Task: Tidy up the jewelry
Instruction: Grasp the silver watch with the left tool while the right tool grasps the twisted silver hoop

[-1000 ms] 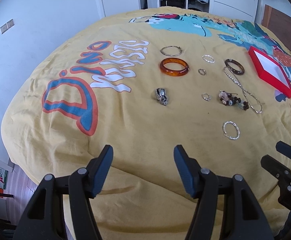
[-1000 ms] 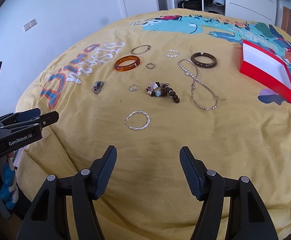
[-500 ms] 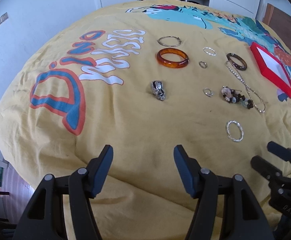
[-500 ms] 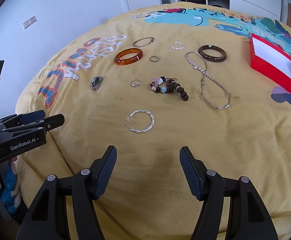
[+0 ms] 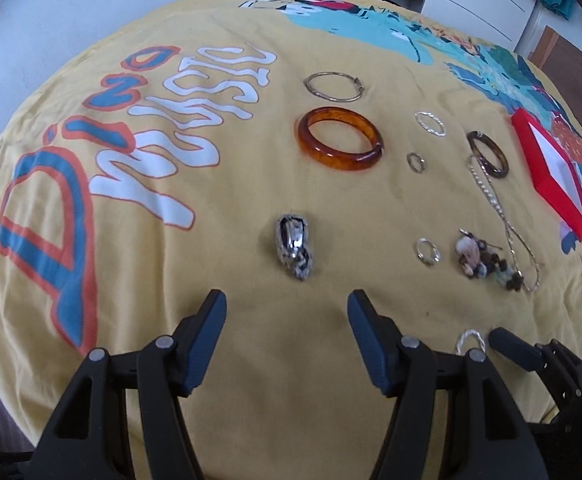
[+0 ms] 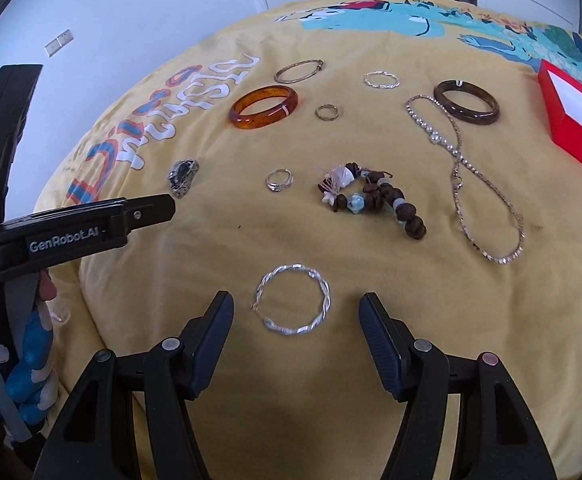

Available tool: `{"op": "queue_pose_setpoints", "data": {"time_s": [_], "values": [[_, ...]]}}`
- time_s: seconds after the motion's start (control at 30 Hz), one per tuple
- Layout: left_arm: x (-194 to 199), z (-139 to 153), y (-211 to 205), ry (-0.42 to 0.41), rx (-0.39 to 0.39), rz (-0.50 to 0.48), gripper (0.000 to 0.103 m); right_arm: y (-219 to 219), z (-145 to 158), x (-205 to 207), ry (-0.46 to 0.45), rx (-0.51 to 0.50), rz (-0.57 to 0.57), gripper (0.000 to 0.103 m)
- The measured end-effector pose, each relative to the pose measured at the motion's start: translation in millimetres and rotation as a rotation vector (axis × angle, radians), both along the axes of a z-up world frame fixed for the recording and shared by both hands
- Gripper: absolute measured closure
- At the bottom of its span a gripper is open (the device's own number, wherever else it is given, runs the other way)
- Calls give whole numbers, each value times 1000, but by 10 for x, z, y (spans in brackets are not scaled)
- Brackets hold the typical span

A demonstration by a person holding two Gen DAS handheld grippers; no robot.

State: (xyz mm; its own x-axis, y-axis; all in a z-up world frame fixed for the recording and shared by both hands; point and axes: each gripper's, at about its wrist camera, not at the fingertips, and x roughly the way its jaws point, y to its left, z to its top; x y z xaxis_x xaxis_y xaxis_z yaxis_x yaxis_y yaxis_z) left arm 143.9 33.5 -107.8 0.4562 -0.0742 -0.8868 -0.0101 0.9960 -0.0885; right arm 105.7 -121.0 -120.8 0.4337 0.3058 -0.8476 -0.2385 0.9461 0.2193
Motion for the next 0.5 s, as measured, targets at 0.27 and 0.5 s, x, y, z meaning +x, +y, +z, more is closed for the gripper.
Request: {"op": "queue_pose_setpoints", "data": {"time_s": [0.27, 0.5], "values": [[192, -143, 56, 6, -17, 17, 53, 103, -101, 109, 2, -32, 28, 54], [188, -139, 95, 2, -36, 9, 88, 99, -103, 87, -6, -37, 48, 61]]}}
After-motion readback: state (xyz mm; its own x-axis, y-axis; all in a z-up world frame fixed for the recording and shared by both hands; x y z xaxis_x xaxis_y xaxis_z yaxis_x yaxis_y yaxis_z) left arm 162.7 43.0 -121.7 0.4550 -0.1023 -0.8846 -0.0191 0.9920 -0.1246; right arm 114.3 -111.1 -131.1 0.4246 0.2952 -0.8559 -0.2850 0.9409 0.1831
